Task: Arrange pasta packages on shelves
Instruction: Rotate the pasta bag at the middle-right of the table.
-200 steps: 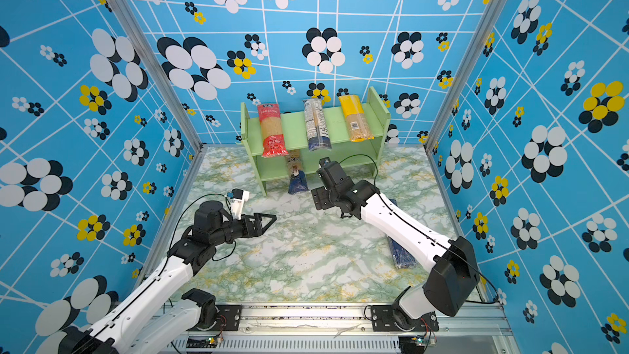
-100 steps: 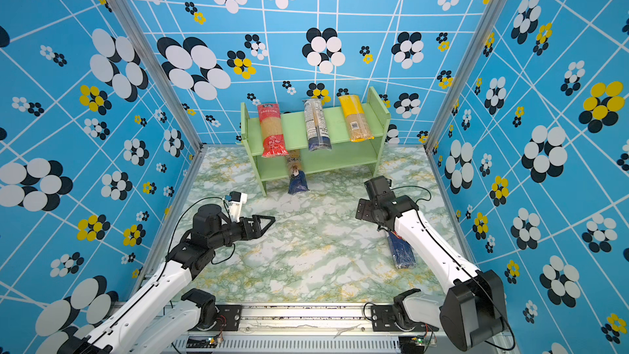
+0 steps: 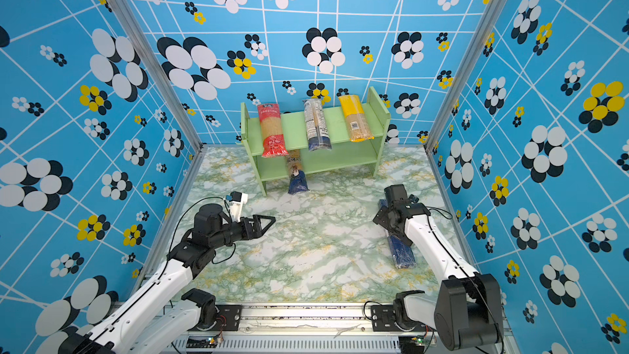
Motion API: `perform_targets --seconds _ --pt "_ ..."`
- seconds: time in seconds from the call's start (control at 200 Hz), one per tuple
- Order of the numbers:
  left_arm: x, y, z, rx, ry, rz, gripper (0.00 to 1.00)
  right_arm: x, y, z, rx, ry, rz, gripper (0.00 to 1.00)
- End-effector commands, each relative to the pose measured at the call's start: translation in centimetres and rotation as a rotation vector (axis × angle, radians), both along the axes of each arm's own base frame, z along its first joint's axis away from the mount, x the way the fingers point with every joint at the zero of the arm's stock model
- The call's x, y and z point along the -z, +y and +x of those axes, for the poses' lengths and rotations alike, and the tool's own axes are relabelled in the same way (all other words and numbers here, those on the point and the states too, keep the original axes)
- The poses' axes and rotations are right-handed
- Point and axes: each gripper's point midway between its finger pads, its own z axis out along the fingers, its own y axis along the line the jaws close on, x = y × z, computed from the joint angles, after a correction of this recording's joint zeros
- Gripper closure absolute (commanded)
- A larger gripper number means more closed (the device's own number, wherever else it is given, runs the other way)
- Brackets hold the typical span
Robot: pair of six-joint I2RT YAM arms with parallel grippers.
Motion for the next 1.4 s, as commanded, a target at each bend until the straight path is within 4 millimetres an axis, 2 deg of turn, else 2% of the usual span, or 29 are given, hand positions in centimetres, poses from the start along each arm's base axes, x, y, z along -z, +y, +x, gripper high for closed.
perform_targets --seconds 0.0,0.215,0.61,0.73,0.93,1.395 --pt "0.3 0.3 0.3 -0.011 0.0 0.009 0.01 1.3 -1.4 -1.7 0.095 0.067 0.005 0.01" --pt "0.4 0.2 0.4 -0.01 0.0 0.011 0.01 2.2 -2.9 -2.9 0.197 0.058 0.017 0.01" --pt "0.8 0.1 0.5 -0.006 0.008 0.008 0.01 0.2 -7.6 -6.6 0.403 0.007 -0.146 0.01" --pt "0.8 0.1 0.5 -0.005 0.008 0.006 0.01 0.7 -8.0 -7.2 0.401 0.042 -0.162 0.01" --pt "0.9 0.0 0.5 -0.002 0.011 0.006 0.01 2.3 -7.9 -6.9 0.381 0.096 -0.146 0.01" --pt "1.1 0.0 0.4 -0.001 0.011 0.007 0.01 2.9 -9.3 -8.3 0.377 0.172 -0.214 0.01"
